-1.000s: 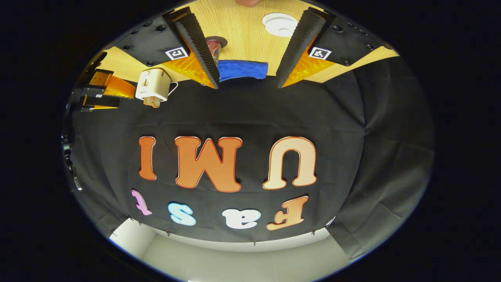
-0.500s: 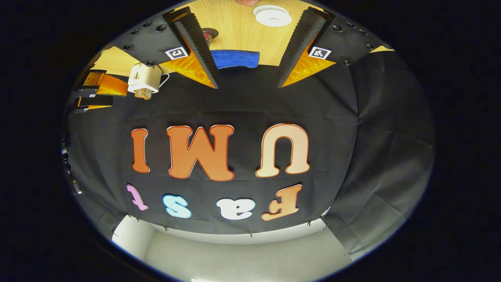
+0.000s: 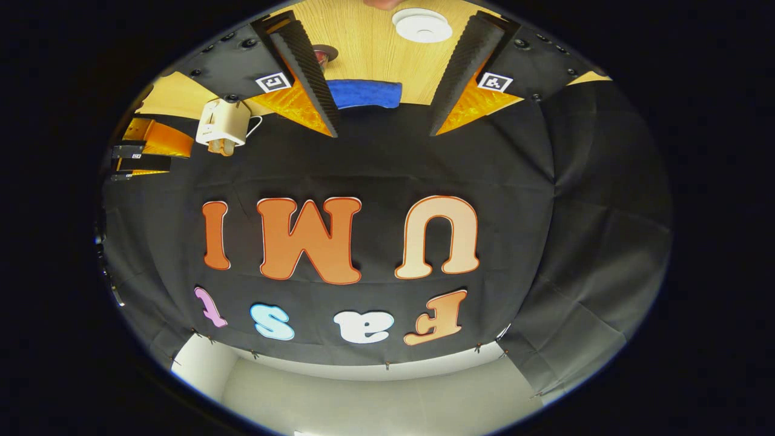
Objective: Open the teacup lid with one hand, grasp the water bottle and pour water into the teacup with the other hand; after pouring, place the water bottle on the coaster and then close the teacup lid.
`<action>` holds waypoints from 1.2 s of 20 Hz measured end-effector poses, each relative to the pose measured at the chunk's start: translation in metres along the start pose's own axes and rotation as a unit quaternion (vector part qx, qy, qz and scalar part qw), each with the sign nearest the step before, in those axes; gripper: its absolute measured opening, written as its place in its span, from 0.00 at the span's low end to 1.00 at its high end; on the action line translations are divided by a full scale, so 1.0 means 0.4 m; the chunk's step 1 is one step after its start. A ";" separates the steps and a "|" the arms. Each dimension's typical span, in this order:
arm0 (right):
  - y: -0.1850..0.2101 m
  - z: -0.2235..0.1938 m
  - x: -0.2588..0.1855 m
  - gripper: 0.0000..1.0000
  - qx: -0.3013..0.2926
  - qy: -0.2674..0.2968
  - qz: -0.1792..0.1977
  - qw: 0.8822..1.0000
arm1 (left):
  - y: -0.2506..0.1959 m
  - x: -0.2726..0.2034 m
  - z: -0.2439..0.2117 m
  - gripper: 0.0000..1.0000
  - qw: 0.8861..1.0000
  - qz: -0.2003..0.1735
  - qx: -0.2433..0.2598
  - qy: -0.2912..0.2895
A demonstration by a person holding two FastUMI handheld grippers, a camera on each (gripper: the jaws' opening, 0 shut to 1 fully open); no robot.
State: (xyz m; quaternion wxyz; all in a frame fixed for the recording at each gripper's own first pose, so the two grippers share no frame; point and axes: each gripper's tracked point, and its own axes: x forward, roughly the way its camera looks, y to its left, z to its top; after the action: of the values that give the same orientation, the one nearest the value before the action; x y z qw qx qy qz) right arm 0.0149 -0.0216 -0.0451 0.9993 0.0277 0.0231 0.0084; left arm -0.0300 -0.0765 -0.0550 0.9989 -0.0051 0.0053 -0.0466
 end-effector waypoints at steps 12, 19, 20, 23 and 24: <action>0.027 -0.017 -0.016 0.97 0.001 0.001 0.012 1.000 | -0.017 -0.015 -0.008 0.99 1.000 -0.001 0.005 -0.002; 0.038 -0.020 -0.018 0.97 -0.005 -0.002 0.013 1.000 | -0.015 -0.017 -0.025 0.99 1.000 -0.002 0.009 0.007; 0.033 -0.021 -0.016 0.97 -0.007 -0.002 0.010 1.000 | -0.015 -0.017 -0.026 0.99 1.000 -0.001 0.009 0.008; 0.039 -0.026 -0.015 0.97 -0.007 0.000 0.011 1.000 | -0.014 -0.019 -0.032 0.99 1.000 -0.002 0.009 0.010; 0.040 -0.032 -0.013 0.97 -0.008 0.002 0.011 1.000 | -0.013 -0.020 -0.035 0.99 1.000 -0.001 0.010 0.011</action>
State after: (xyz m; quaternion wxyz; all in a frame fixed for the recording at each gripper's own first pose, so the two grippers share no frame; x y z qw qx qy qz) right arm 0.0088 -0.0051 -0.0567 0.9993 0.0201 0.0245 0.0197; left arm -0.0385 -0.0812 -0.0687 0.9987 0.0053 0.0154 -0.0478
